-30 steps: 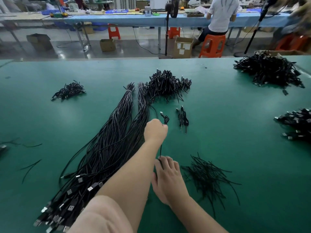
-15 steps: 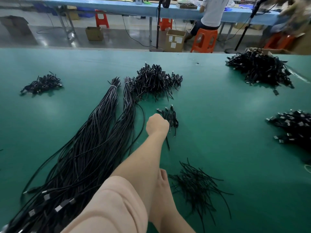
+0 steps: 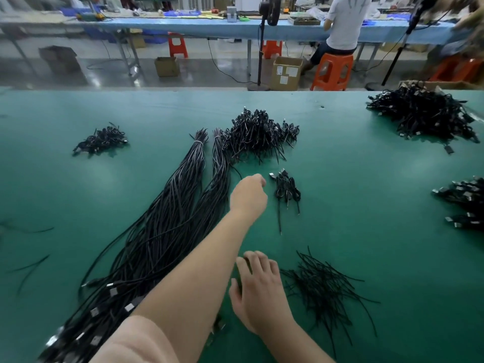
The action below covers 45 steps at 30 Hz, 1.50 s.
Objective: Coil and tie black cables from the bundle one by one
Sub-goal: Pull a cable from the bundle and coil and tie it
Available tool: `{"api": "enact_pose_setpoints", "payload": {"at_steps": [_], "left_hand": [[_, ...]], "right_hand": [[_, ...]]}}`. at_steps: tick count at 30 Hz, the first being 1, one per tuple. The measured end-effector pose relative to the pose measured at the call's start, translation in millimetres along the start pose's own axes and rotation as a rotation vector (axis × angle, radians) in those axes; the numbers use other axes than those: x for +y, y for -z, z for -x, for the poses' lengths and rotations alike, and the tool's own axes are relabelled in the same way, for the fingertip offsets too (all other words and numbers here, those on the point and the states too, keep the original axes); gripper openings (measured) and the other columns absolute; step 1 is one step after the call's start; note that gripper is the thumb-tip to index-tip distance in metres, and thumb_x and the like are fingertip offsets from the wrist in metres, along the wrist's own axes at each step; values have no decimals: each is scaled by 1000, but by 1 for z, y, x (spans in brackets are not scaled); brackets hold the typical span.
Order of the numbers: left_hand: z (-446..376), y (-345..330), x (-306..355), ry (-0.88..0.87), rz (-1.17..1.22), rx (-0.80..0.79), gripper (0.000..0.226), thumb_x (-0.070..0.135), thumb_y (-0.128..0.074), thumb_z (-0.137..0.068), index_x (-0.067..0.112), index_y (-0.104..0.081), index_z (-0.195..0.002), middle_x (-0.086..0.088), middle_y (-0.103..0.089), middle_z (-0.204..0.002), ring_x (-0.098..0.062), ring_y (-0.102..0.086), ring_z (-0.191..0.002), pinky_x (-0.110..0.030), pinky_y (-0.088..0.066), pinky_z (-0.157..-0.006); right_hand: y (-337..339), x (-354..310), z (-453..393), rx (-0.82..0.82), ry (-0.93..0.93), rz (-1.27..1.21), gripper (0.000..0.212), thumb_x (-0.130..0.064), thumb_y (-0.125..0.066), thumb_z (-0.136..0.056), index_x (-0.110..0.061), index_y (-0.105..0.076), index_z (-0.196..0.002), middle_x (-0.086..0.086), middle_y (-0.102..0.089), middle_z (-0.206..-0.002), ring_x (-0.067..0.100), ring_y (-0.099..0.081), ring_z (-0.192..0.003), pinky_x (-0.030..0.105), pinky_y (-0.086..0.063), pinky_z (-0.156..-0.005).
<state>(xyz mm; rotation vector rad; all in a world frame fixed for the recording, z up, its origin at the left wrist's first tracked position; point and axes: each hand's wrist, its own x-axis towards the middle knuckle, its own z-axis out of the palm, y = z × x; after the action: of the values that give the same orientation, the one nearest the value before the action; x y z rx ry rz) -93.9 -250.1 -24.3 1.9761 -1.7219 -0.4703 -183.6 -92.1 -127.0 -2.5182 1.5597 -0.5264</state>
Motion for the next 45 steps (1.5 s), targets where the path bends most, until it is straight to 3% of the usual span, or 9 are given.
{"api": "enact_pose_setpoints", "payload": {"at_steps": [4, 10, 13, 19, 24, 29, 38, 42, 45], "left_hand": [[36, 42, -57, -74, -42, 55, 50, -4, -49, -88, 24, -61, -129, -2, -50, -125, -24, -53, -107, -38, -47, -89], [119, 51, -163, 163, -413, -146, 52, 46, -37, -105, 36, -30, -155, -4, -18, -165, -26, -11, -153, -47, -13, -123], [136, 45, -189, 139, -387, -212, 58, 56, -25, -105, 43, -6, -159, 6, 10, -168, -17, 16, -154, -45, 9, -124], [130, 49, -194, 148, -312, -280, 58, 52, -30, -106, 47, -4, -157, 7, 17, -167, -15, 24, -151, -44, 15, -122], [122, 63, -188, 208, -176, -416, 53, 47, -25, -108, 47, -7, -157, 9, 21, -166, -13, 29, -148, -43, 19, -121], [120, 72, -180, 248, -124, -484, 52, 57, -13, -105, 48, -7, -157, 9, 25, -164, -13, 32, -147, -44, 19, -120], [119, 75, -180, 257, -85, -506, 55, 62, -6, -103, 49, -8, -156, 8, 23, -165, -14, 30, -148, -45, 19, -121], [120, 75, -180, 252, -77, -509, 55, 62, -6, -102, 49, -8, -156, 8, 24, -165, -13, 30, -148, -45, 19, -121], [121, 76, -179, 255, -79, -505, 55, 62, -7, -102, 49, -7, -156, 8, 24, -164, -13, 31, -148, -44, 18, -121]], "right_hand": [[9, -4, 0, -15, -6, 33, 41, -40, -46, -90, -19, -58, -123, 2, -57, -125, 26, -52, -121, 44, -46, -101], [16, -8, 1, -41, 4, 78, 47, -42, -40, -93, -19, -60, -128, 1, -59, -129, 24, -53, -124, 43, -44, -106], [17, -10, 1, -58, -3, 72, 48, -42, -37, -94, -19, -58, -131, 0, -57, -131, 23, -50, -126, 42, -41, -108], [24, -14, 3, -36, 17, 75, 39, -33, -53, -92, -20, -62, -128, 1, -63, -119, 22, -59, -113, 40, -50, -96], [29, -21, 5, -34, 51, 145, 60, -15, -82, -69, -24, -68, -127, 3, -68, -103, 23, -66, -98, 39, -56, -83], [27, -44, -8, -258, 168, 19, 61, -12, -41, -99, -29, -26, -156, 3, -51, -122, 25, -41, -115, 38, -33, -106], [33, -90, -37, -394, 57, -38, 37, -37, -34, -105, -15, -61, -116, 10, -63, -112, 32, -55, -107, 43, -42, -92], [41, -86, -37, -329, -194, -398, 29, -40, -52, -99, -17, -65, -86, 0, -66, -83, 21, -62, -81, 32, -48, -72], [47, -76, -34, -301, -386, -673, 8, -29, -69, -91, -22, -67, -90, -7, -64, -79, 9, -60, -70, 21, -45, -62]]}}
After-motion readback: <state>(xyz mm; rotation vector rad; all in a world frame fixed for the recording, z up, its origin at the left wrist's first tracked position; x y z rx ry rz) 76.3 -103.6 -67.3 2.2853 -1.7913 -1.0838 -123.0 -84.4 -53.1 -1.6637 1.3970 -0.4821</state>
